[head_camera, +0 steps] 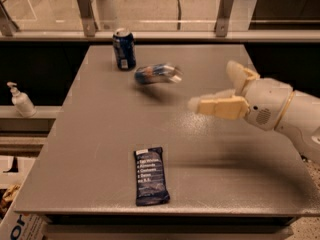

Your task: Knock redbull can over

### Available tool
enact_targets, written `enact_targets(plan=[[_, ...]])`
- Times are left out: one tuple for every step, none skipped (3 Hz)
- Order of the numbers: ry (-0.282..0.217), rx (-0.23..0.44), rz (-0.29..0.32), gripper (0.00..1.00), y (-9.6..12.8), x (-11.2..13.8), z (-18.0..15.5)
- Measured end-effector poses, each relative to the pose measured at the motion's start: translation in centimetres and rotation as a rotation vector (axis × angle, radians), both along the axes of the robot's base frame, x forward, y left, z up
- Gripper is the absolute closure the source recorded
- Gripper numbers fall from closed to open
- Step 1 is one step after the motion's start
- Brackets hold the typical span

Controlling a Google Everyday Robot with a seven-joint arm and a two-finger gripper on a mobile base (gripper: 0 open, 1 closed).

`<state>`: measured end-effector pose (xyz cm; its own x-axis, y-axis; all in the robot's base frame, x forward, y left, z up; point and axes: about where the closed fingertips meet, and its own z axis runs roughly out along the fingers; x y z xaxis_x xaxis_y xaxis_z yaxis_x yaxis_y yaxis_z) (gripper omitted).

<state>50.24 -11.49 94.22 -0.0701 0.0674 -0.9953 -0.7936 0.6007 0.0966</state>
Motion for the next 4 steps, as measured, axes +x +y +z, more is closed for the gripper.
enact_targets(plan=[[0.021,-0.028,-0.036,0.00,-1.3,1.6,-1.7],[0.038,-0.047,-0.057,0.00,-2.1,2.5,-2.8],[0.055,-0.061,-0.072,0.00,-2.7,3.2,-4.0],[0.055,-0.061,-0.072,0.00,-2.7,3.2,-4.0]])
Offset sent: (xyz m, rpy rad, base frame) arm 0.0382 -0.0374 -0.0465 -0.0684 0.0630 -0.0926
